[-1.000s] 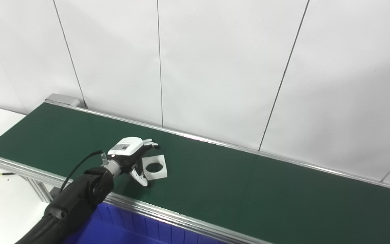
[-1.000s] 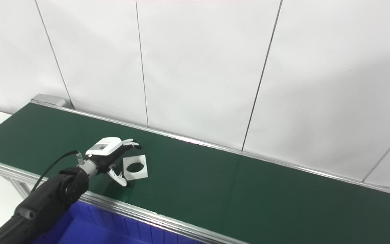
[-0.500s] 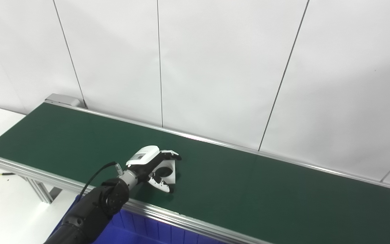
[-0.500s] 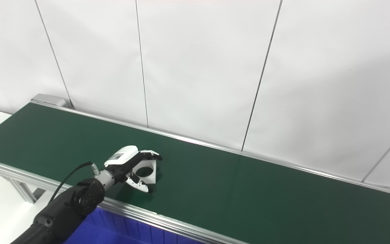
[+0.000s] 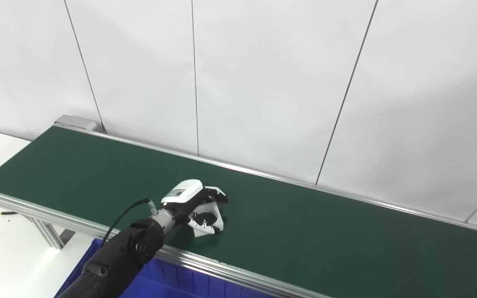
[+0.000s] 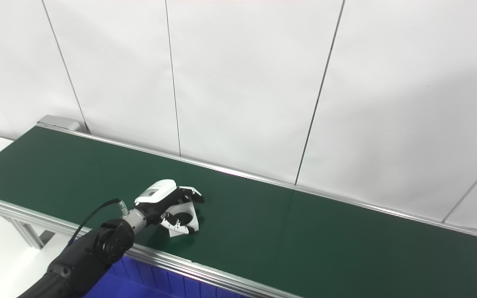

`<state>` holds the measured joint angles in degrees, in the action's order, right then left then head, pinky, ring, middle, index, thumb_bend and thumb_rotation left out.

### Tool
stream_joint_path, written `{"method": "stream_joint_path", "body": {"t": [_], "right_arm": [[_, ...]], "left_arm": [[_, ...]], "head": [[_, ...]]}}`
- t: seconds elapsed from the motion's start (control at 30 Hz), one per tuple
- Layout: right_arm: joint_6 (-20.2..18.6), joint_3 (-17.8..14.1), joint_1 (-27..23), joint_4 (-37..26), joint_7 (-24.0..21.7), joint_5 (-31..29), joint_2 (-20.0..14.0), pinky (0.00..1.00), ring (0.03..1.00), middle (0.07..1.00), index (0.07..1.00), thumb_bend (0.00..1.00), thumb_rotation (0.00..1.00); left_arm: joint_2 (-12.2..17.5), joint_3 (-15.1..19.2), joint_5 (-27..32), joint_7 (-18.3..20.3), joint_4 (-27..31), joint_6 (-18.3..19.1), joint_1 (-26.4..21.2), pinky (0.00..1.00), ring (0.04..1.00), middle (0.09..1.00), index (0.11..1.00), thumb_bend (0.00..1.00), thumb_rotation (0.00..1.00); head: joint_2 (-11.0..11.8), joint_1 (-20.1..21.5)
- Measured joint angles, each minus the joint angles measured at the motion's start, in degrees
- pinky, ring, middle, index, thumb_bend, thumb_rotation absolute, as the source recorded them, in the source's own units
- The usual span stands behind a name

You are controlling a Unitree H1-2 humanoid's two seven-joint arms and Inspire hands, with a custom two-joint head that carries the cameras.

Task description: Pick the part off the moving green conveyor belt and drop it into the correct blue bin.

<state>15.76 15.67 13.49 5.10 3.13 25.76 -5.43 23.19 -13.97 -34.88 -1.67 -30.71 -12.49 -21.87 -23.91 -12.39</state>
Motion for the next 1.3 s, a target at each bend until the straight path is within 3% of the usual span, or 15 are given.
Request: {"method": "stream_joint_path", "body": {"t": [0.3,0.73,1.1,1.2,1.3], "right_arm": [[0.0,-0.21,-0.11,0.08,0.0,-0.18,-0.01,0.6,0.725,0.787,0.826,0.62,0.23],[0.0,-0.22,-0.35,0.32,0.0,-0.41,-0.03,0.61,0.731,0.789,0.826,0.63,0.23],[0.0,-0.21,-0.34,0.3,0.0,-0.52,-0.01,0.61,0.728,0.79,0.831,0.62,0.24],[0.0,-0.21,-0.3,0.25,0.0,-0.5,0.03,0.61,0.726,0.789,0.83,0.63,0.26],[0.0,-0.21,-0.29,0.2,0.0,-0.32,0.02,0.61,0.728,0.792,0.833,0.62,0.22]], "left_arm": [[0.46,0.25,-0.91,-1.46,-0.01,0.83,-0.02,0.4,0.425,0.484,0.503,0.5,0.0],[0.89,0.47,-2.29,-7.44,0.26,-1.92,0.07,0.34,0.39,0.45,0.516,0.49,0.0],[0.89,3.88,0.35,-7.12,11.48,-2.0,2.96,0.37,0.419,0.497,0.504,0.5,0.0],[0.88,4.94,1.5,-6.77,15.23,-2.06,4.49,0.32,0.394,0.483,0.518,0.49,0.0],[0.86,5.94,2.8,-6.11,18.58,-2.06,6.4,0.31,0.379,0.471,0.526,0.49,0.0]], "head": [[0.09,-0.09],[0.09,-0.18],[-0.61,0.26],[-1.05,0.44],[-1.66,0.79]]}}
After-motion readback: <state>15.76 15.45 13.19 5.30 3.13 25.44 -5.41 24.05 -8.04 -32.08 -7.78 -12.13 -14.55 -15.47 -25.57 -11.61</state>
